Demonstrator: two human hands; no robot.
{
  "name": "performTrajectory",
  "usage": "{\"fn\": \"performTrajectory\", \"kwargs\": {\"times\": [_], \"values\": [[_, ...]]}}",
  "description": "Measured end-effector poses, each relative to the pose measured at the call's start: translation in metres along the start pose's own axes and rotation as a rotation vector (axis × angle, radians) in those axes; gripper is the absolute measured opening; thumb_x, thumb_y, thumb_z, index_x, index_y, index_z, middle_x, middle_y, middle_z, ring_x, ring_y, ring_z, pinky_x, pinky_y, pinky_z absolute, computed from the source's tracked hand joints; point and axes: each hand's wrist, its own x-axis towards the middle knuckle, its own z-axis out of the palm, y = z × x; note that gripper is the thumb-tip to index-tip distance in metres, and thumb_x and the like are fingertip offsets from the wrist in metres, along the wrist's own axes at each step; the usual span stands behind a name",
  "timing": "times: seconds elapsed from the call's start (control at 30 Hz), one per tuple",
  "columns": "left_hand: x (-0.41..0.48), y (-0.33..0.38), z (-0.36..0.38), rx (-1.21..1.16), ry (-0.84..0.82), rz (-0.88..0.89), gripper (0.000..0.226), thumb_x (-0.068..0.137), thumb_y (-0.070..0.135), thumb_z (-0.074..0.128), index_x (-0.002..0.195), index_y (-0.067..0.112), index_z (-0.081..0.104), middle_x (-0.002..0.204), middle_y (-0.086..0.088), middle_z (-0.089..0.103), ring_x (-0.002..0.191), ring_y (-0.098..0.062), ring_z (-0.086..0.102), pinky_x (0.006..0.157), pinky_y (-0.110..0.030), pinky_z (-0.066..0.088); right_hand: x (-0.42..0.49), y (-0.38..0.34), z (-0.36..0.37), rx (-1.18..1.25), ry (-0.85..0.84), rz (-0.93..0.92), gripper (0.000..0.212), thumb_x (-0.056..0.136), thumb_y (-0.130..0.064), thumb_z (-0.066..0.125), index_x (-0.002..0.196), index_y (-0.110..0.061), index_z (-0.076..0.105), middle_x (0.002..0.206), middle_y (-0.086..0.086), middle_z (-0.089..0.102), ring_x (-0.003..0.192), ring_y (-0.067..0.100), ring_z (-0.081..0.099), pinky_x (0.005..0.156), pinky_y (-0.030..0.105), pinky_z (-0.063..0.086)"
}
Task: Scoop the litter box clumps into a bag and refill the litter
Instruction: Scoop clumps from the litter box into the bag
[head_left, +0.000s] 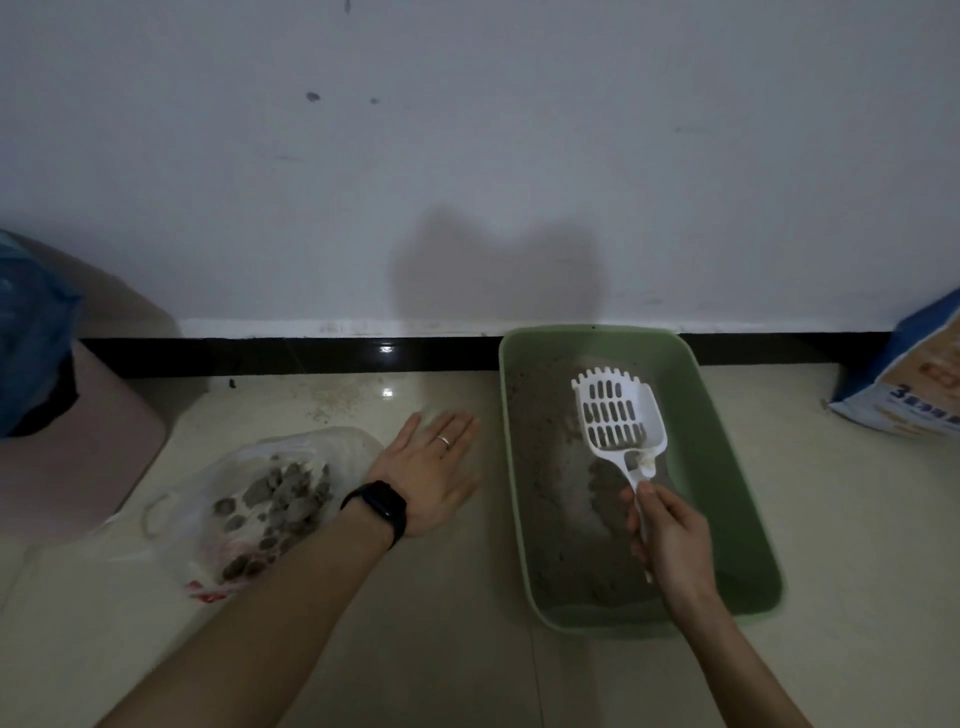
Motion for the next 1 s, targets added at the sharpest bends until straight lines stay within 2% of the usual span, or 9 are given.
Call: {"fn": "performTrajectory", "kwargs": {"times": [0.2, 0.33, 0.47, 0.57, 0.63, 0.7, 0.8, 0.93, 1.0], "values": [[-0.046, -0.08, -0.003, -0.005, -0.014, -0.198, 0.073, 0.092, 0.065, 0.0, 0.149, 0.027, -0.023, 0.157, 0.006, -0.022, 0.147, -0.013, -0.013, 0.117, -0.039, -0.011, -0.022, -0.019, 0.026, -0.084, -0.071, -0.083, 0.045, 0.102, -0.026, 0.05, 0.058, -0.021, 0.06, 0.048, 0.001, 0.049, 0.039, 0.015, 0.04, 0.038, 0.018, 0.03], [-0.092, -0.123, 0.006, -0.027, -0.067, -0.261, 0.08, 0.087, 0.071, 0.006, 0.142, 0.031, -0.035, 0.155, 0.005, -0.025, 0.148, -0.016, -0.011, 0.118, -0.041, -0.009, -0.039, -0.032, 0.063, -0.062, -0.218, -0.102, 0.039, 0.102, -0.024, 0.048, 0.067, -0.018, 0.064, 0.051, 0.002, 0.046, 0.041, 0.015, 0.037, 0.041, 0.022, 0.031], [-0.135, -0.155, 0.015, 0.002, -0.124, -0.322, 0.091, 0.079, 0.079, 0.006, 0.143, 0.029, -0.034, 0.157, 0.004, -0.024, 0.148, -0.017, -0.012, 0.119, -0.042, -0.007, -0.055, -0.037, 0.108, -0.193, -0.36, -0.145, 0.035, 0.101, -0.032, 0.05, 0.073, -0.016, 0.062, 0.056, -0.005, 0.053, 0.048, 0.011, 0.044, 0.048, 0.028, 0.035], [-0.153, -0.172, 0.02, 0.006, -0.199, -0.366, 0.098, 0.081, 0.08, 0.021, 0.146, 0.027, -0.031, 0.158, 0.003, -0.026, 0.148, -0.018, -0.013, 0.119, -0.041, -0.008, -0.069, -0.04, 0.144, -0.389, -0.429, -0.238, 0.032, 0.1, -0.038, 0.05, 0.074, -0.03, 0.066, 0.07, -0.009, 0.069, 0.046, 0.004, 0.051, 0.046, 0.019, 0.04], [-0.161, -0.18, 0.023, -0.015, -0.226, -0.402, 0.102, 0.082, 0.077, 0.032, 0.147, 0.026, -0.029, 0.158, 0.003, -0.025, 0.148, -0.018, -0.011, 0.119, -0.041, -0.006, -0.077, -0.041, 0.167, -0.664, -0.489, -0.394, 0.03, 0.1, -0.044, 0.045, 0.075, -0.034, 0.06, 0.077, -0.015, 0.07, 0.056, 0.003, 0.059, 0.052, 0.023, 0.045], [-0.167, -0.184, 0.026, -0.03, -0.25, -0.427, 0.106, 0.082, 0.071, 0.042, 0.147, 0.026, -0.028, 0.159, 0.003, -0.023, 0.148, -0.018, -0.008, 0.119, -0.041, -0.005, -0.082, -0.04, 0.185, -1.045, -0.53, -0.611, 0.024, 0.101, -0.046, 0.037, 0.091, -0.035, 0.056, 0.082, -0.011, 0.067, 0.066, 0.009, 0.062, 0.057, 0.031, 0.048], [-0.17, -0.186, 0.03, -0.056, -0.269, -0.457, 0.108, 0.081, 0.069, 0.046, 0.149, 0.025, -0.025, 0.16, 0.003, -0.019, 0.148, -0.018, -0.006, 0.119, -0.041, -0.004, -0.088, -0.036, 0.203, -1.284, -0.457, -0.848, 0.024, 0.101, -0.044, 0.04, 0.102, -0.031, 0.059, 0.085, -0.006, 0.066, 0.066, 0.02, 0.065, 0.053, 0.031, 0.047], [-0.171, -0.185, 0.033, -0.053, -0.282, -0.463, 0.107, 0.083, 0.07, 0.045, 0.149, 0.022, -0.024, 0.161, 0.002, -0.018, 0.148, -0.018, -0.005, 0.12, -0.043, -0.002, -0.088, -0.043, 0.212, -1.291, -0.375, -0.963, 0.01, 0.089, -0.034, 0.068, 0.085, -0.024, 0.07, 0.062, -0.005, 0.061, 0.041, 0.019, 0.054, 0.04, 0.02, 0.03], [-0.17, -0.184, 0.033, -0.046, -0.285, -0.468, 0.107, 0.083, 0.07, 0.044, 0.149, 0.022, -0.025, 0.16, 0.002, -0.019, 0.148, -0.018, -0.006, 0.12, -0.044, -0.002, -0.086, -0.048, 0.212, -1.295, -0.33, -0.947, 0.009, 0.086, -0.032, 0.071, 0.082, -0.024, 0.07, 0.058, -0.006, 0.059, 0.038, 0.018, 0.05, 0.04, 0.018, 0.025]]}}
